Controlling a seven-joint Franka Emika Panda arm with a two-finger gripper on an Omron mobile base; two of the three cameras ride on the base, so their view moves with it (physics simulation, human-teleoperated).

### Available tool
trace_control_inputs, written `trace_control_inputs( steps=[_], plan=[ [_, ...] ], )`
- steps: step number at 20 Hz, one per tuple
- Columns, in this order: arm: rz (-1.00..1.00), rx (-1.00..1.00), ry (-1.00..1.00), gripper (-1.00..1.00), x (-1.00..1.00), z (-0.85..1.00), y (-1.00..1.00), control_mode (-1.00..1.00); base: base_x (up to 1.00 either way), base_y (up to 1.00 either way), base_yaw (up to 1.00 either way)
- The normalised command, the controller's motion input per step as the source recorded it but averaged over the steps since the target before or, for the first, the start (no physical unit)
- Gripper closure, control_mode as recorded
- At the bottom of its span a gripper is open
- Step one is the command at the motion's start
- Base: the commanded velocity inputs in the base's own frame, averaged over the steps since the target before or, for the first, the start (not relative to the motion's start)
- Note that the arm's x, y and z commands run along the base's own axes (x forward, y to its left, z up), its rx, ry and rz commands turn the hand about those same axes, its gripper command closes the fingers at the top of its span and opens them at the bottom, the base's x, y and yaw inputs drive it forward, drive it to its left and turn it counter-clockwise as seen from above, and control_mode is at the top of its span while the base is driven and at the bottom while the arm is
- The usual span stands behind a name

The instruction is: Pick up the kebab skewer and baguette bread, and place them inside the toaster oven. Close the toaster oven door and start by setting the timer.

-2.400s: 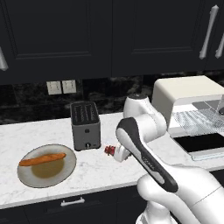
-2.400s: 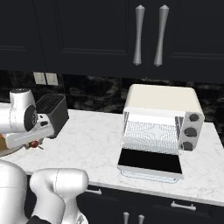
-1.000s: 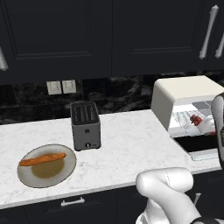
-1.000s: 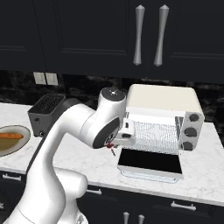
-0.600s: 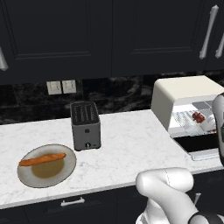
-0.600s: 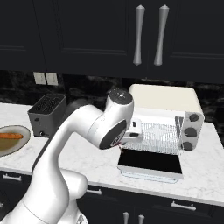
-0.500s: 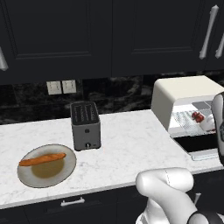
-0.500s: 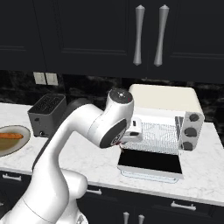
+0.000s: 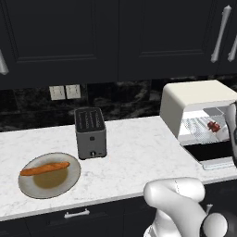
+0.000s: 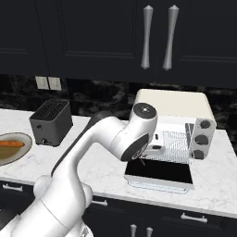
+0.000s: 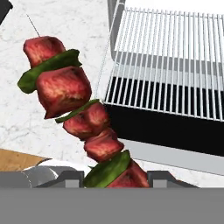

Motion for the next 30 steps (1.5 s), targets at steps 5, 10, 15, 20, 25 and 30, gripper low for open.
trace_control_inputs(
  steps=[5, 10, 15, 20, 25, 30],
  plan=[
    [0.00, 0.00, 0.00, 1.00, 0.52, -0.02, 0.00, -1.00, 0.00, 0.00, 0.00],
    [0.00, 0.00, 0.03, 1.00, 0.33, -0.16, -0.02, -1.00, 0.00, 0.00, 0.00],
    [0.00, 0.00, 0.00, 1.00, 0.21, -0.25, -0.24, -1.00, 0.00, 0.00, 0.00],
    [0.00, 0.00, 0.01, 1.00, 0.26, -0.07, -0.37, -1.00, 0.00, 0.00, 0.00],
    [0.00, 0.00, 0.01, 1.00, 0.12, -0.25, -0.12, -1.00, 0.00, 0.00, 0.00],
    [0.00, 0.00, 0.00, 1.00, 0.22, -0.07, 0.06, -1.00, 0.00, 0.00, 0.00]
  ],
)
